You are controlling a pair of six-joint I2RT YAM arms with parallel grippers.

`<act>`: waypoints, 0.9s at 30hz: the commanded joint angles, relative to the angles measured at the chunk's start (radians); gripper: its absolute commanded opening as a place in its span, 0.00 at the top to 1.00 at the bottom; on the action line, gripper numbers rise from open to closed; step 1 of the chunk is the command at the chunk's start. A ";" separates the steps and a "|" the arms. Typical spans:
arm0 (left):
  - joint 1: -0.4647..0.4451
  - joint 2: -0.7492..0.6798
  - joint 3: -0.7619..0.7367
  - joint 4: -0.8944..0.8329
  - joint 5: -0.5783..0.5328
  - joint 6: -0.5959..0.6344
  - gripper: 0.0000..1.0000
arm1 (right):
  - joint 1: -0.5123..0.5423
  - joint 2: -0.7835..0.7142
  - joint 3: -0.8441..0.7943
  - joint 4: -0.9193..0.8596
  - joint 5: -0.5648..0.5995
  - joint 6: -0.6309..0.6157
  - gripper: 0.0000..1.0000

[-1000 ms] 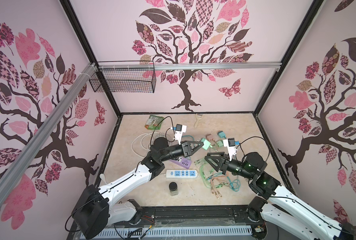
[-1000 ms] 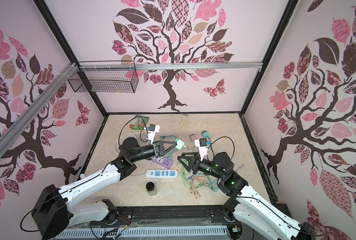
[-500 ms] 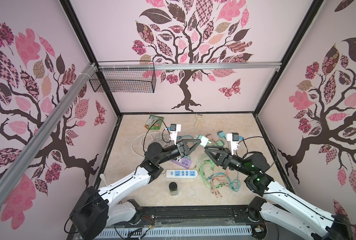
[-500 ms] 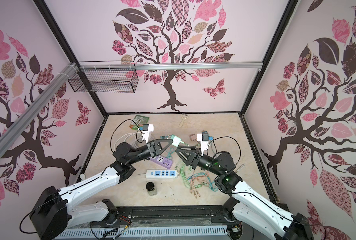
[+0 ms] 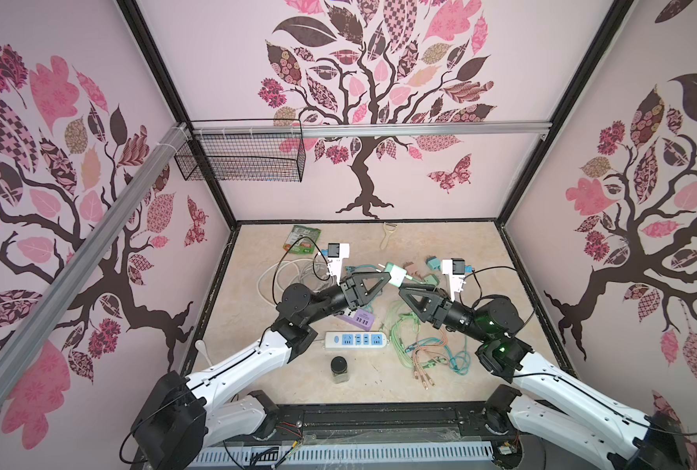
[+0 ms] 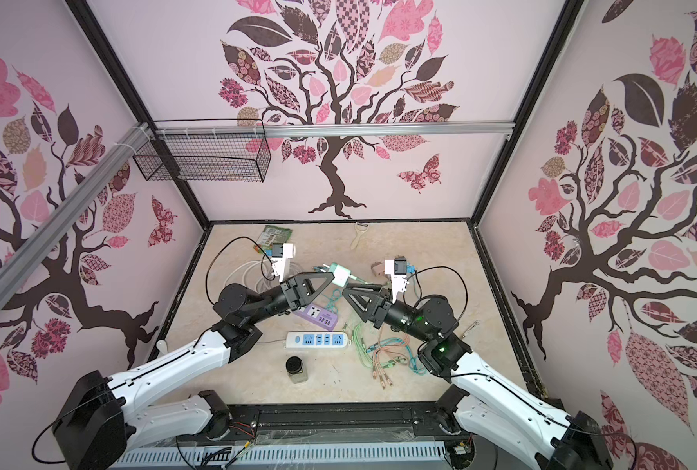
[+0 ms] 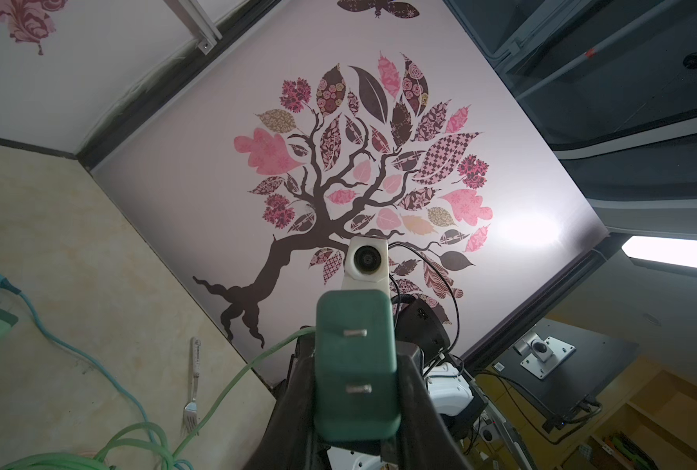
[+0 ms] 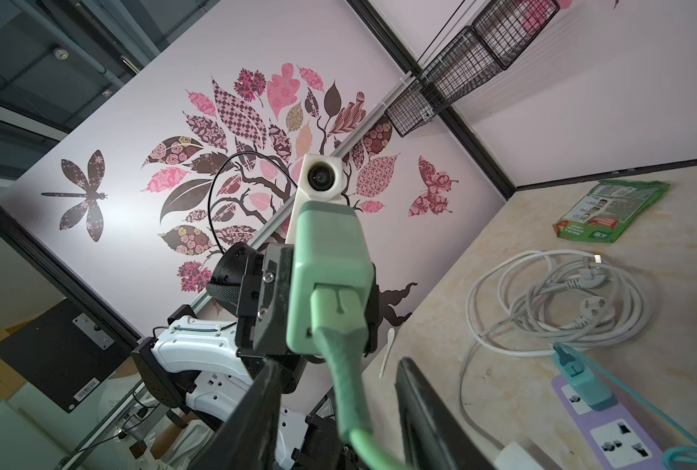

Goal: Insert the plug

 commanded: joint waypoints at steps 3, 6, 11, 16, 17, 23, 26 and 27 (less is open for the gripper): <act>-0.014 -0.014 -0.012 0.032 0.015 0.022 1.00 | -0.003 0.001 0.052 0.017 0.023 -0.012 0.50; -0.025 -0.009 -0.011 0.045 0.017 0.027 1.00 | -0.001 0.013 0.051 0.059 0.022 0.002 0.50; -0.035 -0.001 -0.011 0.053 0.015 0.029 1.00 | -0.002 0.033 0.064 0.109 0.012 0.018 0.50; -0.043 0.011 -0.019 0.085 0.008 0.024 1.00 | -0.002 0.039 0.067 0.145 0.014 0.028 0.55; -0.044 0.014 -0.022 0.089 0.005 0.024 1.00 | -0.001 0.042 0.069 0.149 0.009 0.028 0.55; -0.049 0.029 -0.024 0.106 0.003 0.028 1.00 | -0.002 0.064 0.079 0.183 -0.009 0.048 0.59; -0.051 0.030 -0.028 0.111 0.001 0.033 1.00 | -0.001 0.070 0.086 0.190 -0.020 0.053 0.61; -0.052 0.031 -0.029 0.112 0.001 0.035 1.00 | -0.003 0.072 0.088 0.193 -0.022 0.054 0.61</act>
